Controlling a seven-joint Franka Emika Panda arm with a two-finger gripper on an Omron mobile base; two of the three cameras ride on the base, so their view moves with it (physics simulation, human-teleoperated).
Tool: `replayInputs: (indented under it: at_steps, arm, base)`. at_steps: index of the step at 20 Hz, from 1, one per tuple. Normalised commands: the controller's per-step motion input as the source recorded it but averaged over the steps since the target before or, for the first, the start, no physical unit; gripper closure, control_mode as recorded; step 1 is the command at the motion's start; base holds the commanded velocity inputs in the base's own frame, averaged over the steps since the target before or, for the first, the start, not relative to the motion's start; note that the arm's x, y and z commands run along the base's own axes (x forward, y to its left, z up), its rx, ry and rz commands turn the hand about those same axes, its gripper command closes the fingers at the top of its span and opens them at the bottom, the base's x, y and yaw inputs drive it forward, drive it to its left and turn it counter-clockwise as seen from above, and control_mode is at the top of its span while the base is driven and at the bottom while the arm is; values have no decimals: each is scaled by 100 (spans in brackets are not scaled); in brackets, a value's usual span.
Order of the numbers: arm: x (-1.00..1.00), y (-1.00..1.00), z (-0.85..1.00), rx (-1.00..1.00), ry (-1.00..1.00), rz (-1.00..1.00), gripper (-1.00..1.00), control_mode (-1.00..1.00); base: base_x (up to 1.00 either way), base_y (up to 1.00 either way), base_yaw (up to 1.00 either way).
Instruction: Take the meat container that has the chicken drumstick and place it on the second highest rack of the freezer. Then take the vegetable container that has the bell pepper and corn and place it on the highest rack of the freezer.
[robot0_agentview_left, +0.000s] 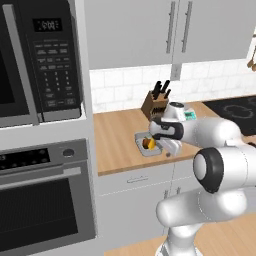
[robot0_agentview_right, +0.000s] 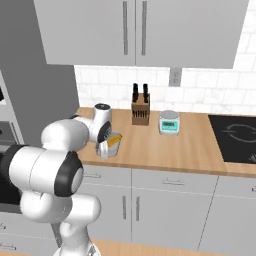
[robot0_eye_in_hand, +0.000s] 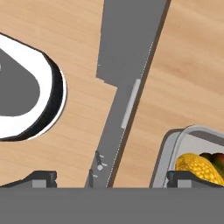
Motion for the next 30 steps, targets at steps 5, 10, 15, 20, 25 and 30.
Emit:
replayInputs:
  at_steps: [5, 10, 15, 20, 25, 30]
  arm:
    - [27, 1, -5, 0, -5, 0, -100, -100]
    - [60, 2, -1, 0, 9, 0, -100, -100]
    - [33, 6, -21, 0, 0, 0, -100, -100]
    - [23, 0, -35, 0, 0, 0, -100, -100]
    - [0, 0, -40, 0, 0, 0, -100, -100]
    - [0, 0, -28, 0, 0, 0, -100, -100]
  base:
    - [0, 0, 0]
    - [0, 0, 0]
    - [0, 0, 0]
    - [0, 0, 0]
    - [0, 0, 0]
    - [0, 0, 0]
